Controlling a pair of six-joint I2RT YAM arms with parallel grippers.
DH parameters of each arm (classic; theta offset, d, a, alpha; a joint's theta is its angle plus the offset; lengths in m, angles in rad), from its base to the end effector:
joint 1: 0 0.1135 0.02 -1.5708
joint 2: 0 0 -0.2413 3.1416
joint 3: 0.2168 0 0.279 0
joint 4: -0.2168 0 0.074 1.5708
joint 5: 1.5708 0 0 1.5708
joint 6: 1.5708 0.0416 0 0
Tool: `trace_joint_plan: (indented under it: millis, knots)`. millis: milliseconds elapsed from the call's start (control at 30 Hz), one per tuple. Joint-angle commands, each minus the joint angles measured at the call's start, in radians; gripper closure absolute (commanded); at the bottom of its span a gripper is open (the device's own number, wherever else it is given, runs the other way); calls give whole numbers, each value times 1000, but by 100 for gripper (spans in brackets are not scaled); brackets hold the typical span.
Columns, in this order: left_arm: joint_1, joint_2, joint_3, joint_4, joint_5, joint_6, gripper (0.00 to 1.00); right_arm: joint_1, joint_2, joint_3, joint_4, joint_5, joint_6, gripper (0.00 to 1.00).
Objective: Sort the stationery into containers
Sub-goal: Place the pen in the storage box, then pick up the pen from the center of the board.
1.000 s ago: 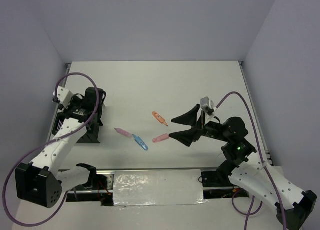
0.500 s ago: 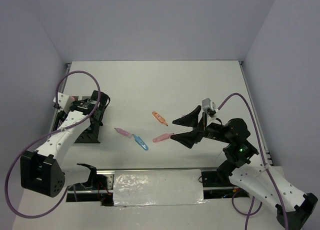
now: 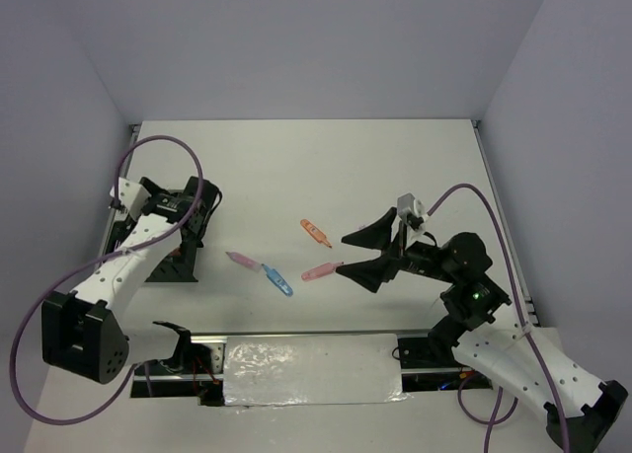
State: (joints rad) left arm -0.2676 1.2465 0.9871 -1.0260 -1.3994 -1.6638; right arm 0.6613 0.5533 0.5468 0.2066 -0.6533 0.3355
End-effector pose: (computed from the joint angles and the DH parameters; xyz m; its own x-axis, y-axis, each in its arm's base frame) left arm 0.2468 -0.0252 0.2525 0.3074 -0.2604 -0.9153 -0.9007 0.2306 -0.3681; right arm 0.1364 0.1381 0.3198 -0.1672 0.2012 -0.9652 -0.9560 0.2061 0.2086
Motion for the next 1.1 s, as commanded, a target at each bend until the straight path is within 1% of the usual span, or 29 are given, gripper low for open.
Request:
trace_joint_plan:
  millis: [0, 33, 67, 100, 133, 167, 200, 233, 267, 300, 333, 367, 400, 433, 467, 500, 567, 600, 667, 733, 767, 800, 833, 867, 933, 1000, 1033, 1067]
  knots:
    - [-65, -36, 84, 59, -33, 192, 1, 1, 66, 19, -55, 104, -41, 21]
    - [-99, -56, 93, 134, -21, 243, 1, 3, 135, 43, -102, 145, -46, 20]
    - [-105, -82, 88, 218, 38, 456, 1, 3, 175, 59, -128, 180, -50, 20]
    - [-101, -154, 76, 467, 109, 599, 1, 7, 225, 76, -162, 267, -61, 20]
    - [-96, -200, 18, 610, 200, 909, 1, 11, 334, 126, -236, 315, -69, 18]
    - [-87, -272, 3, 680, 435, 967, 1, 17, 391, 157, -272, 355, -79, 16]
    - [-75, -291, 4, 710, 553, 1013, 1, 29, 451, 185, -304, 441, -101, 14]
    - [-59, -294, 56, 704, 641, 1038, 1, 43, 555, 240, -353, 484, -111, 9]
    - [-56, -263, 102, 628, 757, 1079, 1, 66, 601, 267, -374, 530, -119, 9]
    - [-55, -236, 151, 579, 820, 1114, 1, 75, 644, 292, -390, 576, -121, 9]
    - [-51, -204, 245, 531, 897, 1150, 1, 83, 713, 332, -412, 633, -118, 9]
    - [-51, -149, 284, 453, 981, 1233, 1, 84, 741, 349, -418, 652, -110, 9]
    - [-51, -131, 313, 420, 1136, 1265, 1, 86, 769, 366, -426, 678, -90, 9]
    - [-53, -121, 333, 400, 1207, 1318, 1, 87, 819, 401, -438, 691, -81, 8]
    - [-55, -130, 326, 393, 1255, 1329, 1, 87, 842, 416, -443, 705, -66, 9]
    - [-56, -148, 309, 400, 1267, 1332, 1, 87, 865, 433, -453, 725, -55, 9]
    - [-55, -220, 224, 441, 1278, 1355, 1, 89, 911, 462, -466, 753, -38, 9]
    - [-55, -241, 173, 448, 1306, 1369, 1, 89, 928, 472, -481, 773, -29, 9]
    - [-55, -301, 121, 452, 1338, 1383, 1, 89, 935, 466, -475, 767, -26, 10]
    - [-56, -346, 20, 495, 1356, 1360, 1, 100, 925, 440, -435, 704, -41, 11]
    - [-56, -390, -19, 510, 1350, 1346, 1, 109, 924, 438, -441, 701, -23, 11]
    - [-55, -409, -87, 541, 1320, 1316, 1, 133, 919, 439, -467, 730, 0, 11]
    - [-51, -432, -103, 538, 1308, 1306, 1, 145, 918, 438, -478, 809, 57, 11]
    - [-51, -433, -105, 518, 1286, 1300, 1, 159, 907, 429, -489, 857, 95, 11]
    - [-51, -438, -110, 498, 1225, 1279, 1, 210, 895, 410, -484, 914, 163, 11]
    - [-51, -433, -104, 483, 1194, 1259, 1, 242, 898, 409, -461, 891, 175, 13]
    - [-51, -429, -100, 477, 1171, 1251, 1, 279, 905, 415, -443, 856, 139, 14]
    - [-53, -427, -96, 469, 1154, 1245, 1, 299, 931, 429, -419, 772, 105, 15]
